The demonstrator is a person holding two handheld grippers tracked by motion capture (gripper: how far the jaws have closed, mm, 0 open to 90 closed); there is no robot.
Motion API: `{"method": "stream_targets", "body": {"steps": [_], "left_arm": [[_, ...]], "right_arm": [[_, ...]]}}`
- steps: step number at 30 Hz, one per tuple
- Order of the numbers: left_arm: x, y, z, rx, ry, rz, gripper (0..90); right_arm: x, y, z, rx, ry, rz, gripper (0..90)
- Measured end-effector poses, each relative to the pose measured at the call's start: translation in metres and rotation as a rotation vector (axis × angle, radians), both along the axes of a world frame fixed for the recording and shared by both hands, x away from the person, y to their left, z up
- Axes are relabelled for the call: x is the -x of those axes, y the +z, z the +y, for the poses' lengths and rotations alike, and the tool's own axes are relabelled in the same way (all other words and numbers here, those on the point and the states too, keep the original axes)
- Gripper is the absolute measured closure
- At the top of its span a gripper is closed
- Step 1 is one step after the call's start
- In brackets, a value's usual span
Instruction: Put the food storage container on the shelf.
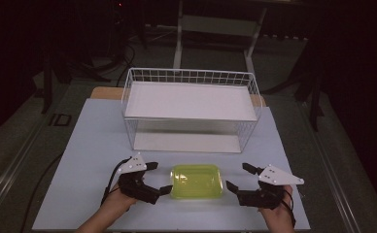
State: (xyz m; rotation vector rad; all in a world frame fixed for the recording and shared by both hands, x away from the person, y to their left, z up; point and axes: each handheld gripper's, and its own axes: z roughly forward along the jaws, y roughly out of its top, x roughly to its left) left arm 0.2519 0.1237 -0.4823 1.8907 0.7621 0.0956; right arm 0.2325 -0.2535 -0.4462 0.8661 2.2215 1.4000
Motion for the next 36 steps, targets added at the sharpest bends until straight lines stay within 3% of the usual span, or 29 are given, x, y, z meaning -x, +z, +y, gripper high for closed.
{"method": "stream_targets", "body": {"steps": [2,3,5,6,7,9,13,17,21,27,31,36], "left_arm": [[-0.001,0.003,-0.001,0.004,0.019,0.024,1.6],[-0.002,0.006,-0.003,0.009,0.031,0.039,1.6],[-0.002,0.007,-0.003,0.020,0.031,0.050,1.6],[-0.004,0.008,-0.004,0.035,0.037,0.069,1.6],[-0.004,0.008,-0.004,0.035,0.037,0.069,1.6],[-0.006,0.009,-0.007,0.006,0.047,0.081,1.6],[-0.012,0.008,-0.014,-0.022,0.068,0.104,1.6],[-0.021,0.004,-0.018,-0.001,0.101,0.157,1.7],[-0.027,-0.001,-0.024,-0.025,0.134,0.188,4.6],[-0.031,-0.013,-0.030,-0.046,0.156,0.261,10.6],[-0.030,-0.021,-0.033,-0.080,0.178,0.316,15.5],[-0.028,-0.028,-0.034,-0.096,0.192,0.345,26.3]], "right_arm": [[-0.001,0.000,0.004,0.026,0.002,-0.006,16.0],[-0.004,-0.001,0.009,0.052,0.003,0.012,13.6],[-0.006,-0.002,0.010,0.052,0.000,0.031,13.4],[-0.013,-0.004,0.012,0.030,-0.002,0.075,12.9],[-0.013,-0.004,0.012,0.030,-0.002,0.075,12.9],[-0.020,-0.008,0.015,0.038,-0.027,0.103,11.1],[-0.031,-0.012,0.016,-0.023,-0.082,0.178,11.1],[-0.037,-0.016,0.019,0.008,-0.104,0.205,11.1],[-0.044,-0.024,0.020,0.027,-0.122,0.270,11.3],[-0.052,-0.038,0.024,0.046,-0.131,0.338,15.6],[-0.053,-0.044,0.028,0.051,-0.125,0.385,23.4],[-0.052,-0.049,0.035,0.067,-0.121,0.402,30.5]]}}
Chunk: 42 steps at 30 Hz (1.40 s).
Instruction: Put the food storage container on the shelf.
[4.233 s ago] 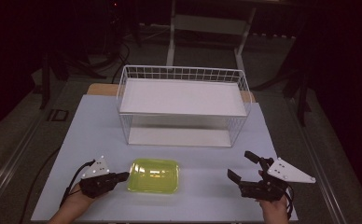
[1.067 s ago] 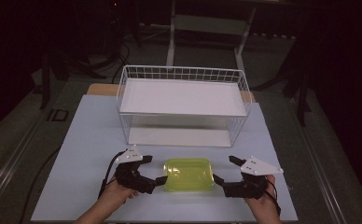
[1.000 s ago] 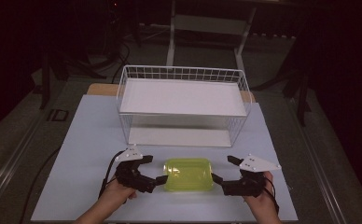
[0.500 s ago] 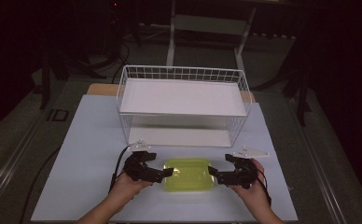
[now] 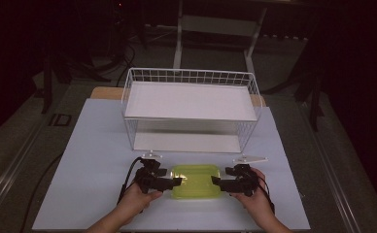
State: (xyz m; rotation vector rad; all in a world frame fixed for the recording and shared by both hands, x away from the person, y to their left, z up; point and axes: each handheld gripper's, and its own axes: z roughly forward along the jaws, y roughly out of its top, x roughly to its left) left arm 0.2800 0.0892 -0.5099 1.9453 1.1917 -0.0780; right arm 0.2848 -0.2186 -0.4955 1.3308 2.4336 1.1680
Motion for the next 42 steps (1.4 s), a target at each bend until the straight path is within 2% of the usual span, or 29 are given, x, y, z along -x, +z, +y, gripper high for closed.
{"method": "stream_targets", "body": {"steps": [2,4,7,10,18,19,20,22,24,31,37,42], "left_arm": [[0.001,-0.001,0.000,-0.003,-0.003,-0.003,33.2],[0.003,-0.001,-0.001,0.004,-0.015,-0.007,44.6],[0.006,0.000,-0.002,-0.001,-0.021,-0.025,55.9],[0.006,0.000,0.001,0.006,-0.018,-0.025,60.1],[0.009,0.002,0.001,0.015,-0.035,-0.020,63.2],[0.009,0.002,0.001,0.022,-0.041,-0.021,64.2],[0.010,0.002,0.001,0.021,-0.036,-0.022,64.7],[0.012,0.003,0.001,0.022,-0.036,-0.022,65.3],[0.013,0.003,0.001,0.030,-0.038,-0.020,66.6],[0.020,0.008,0.000,0.014,-0.045,-0.028,69.4],[0.025,0.012,-0.002,-0.005,-0.056,-0.037,72.0],[0.029,0.014,-0.003,-0.001,-0.042,-0.022,74.0]], "right_arm": [[0.001,-0.001,0.003,0.012,0.010,-0.001,32.6],[0.001,-0.002,0.004,0.009,0.012,0.008,33.7],[0.000,-0.001,0.004,0.000,0.004,0.029,37.5],[-0.001,0.000,0.002,-0.011,0.002,0.054,40.1],[0.002,0.003,0.001,-0.024,0.021,0.068,49.9],[0.003,0.004,0.000,-0.018,0.013,0.066,59.0],[0.003,0.004,-0.001,-0.005,0.010,0.060,59.3],[0.004,0.003,-0.003,-0.021,0.015,0.073,60.9],[0.006,0.005,-0.003,-0.016,0.017,0.069,61.9],[0.013,0.009,-0.003,-0.025,0.012,0.075,65.5],[0.018,0.012,-0.004,-0.053,0.003,0.109,67.6],[0.023,0.014,-0.005,-0.065,-0.004,0.125,70.4]]}}
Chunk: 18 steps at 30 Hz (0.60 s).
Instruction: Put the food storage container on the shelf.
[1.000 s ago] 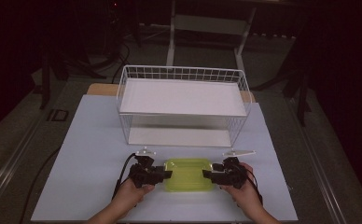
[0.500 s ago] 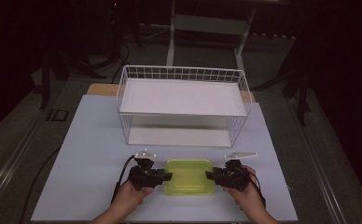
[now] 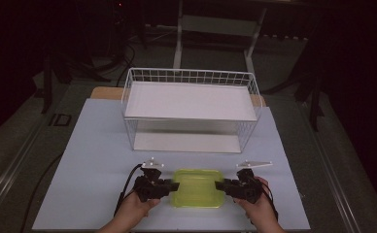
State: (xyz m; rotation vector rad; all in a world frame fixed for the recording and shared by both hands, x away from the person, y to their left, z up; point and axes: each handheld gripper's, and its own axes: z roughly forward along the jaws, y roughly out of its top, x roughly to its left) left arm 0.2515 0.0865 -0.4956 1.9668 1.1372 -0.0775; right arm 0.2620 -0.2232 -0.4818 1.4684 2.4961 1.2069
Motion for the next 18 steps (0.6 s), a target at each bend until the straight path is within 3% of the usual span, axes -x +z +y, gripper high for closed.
{"method": "stream_targets", "body": {"steps": [5,10,18], "left_arm": [[0.003,0.002,0.003,0.011,0.000,-0.019,77.7],[0.001,0.004,0.006,0.023,0.010,-0.033,80.2],[-0.008,0.026,0.013,0.036,0.026,-0.099,80.7]], "right_arm": [[0.004,0.003,-0.001,-0.014,-0.012,-0.005,75.6],[0.005,0.007,0.001,-0.003,-0.011,-0.052,76.0],[-0.003,0.024,0.005,-0.022,-0.013,-0.105,76.2]]}}
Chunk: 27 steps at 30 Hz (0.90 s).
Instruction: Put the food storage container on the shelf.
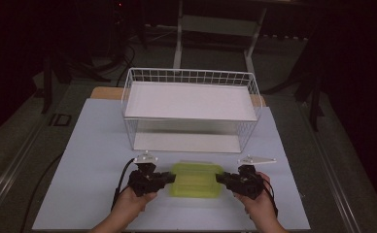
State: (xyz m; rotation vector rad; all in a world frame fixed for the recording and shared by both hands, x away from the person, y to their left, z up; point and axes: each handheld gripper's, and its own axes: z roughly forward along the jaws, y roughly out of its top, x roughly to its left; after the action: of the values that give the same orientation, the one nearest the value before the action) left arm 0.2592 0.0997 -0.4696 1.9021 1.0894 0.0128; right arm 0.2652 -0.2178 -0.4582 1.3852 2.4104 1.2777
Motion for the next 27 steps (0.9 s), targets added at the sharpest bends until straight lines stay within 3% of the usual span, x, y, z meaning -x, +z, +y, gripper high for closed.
{"method": "stream_targets", "body": {"steps": [14,20,27], "left_arm": [[-0.033,0.034,0.017,0.010,0.032,-0.097,80.7],[-0.050,0.029,0.020,0.017,0.045,-0.107,80.6],[-0.069,0.012,0.023,0.029,0.053,-0.100,80.6]], "right_arm": [[-0.036,0.036,0.017,-0.029,-0.018,-0.083,76.2],[-0.052,0.038,0.024,-0.024,-0.039,-0.104,76.3],[-0.068,0.026,0.029,-0.012,-0.063,-0.107,76.3]]}}
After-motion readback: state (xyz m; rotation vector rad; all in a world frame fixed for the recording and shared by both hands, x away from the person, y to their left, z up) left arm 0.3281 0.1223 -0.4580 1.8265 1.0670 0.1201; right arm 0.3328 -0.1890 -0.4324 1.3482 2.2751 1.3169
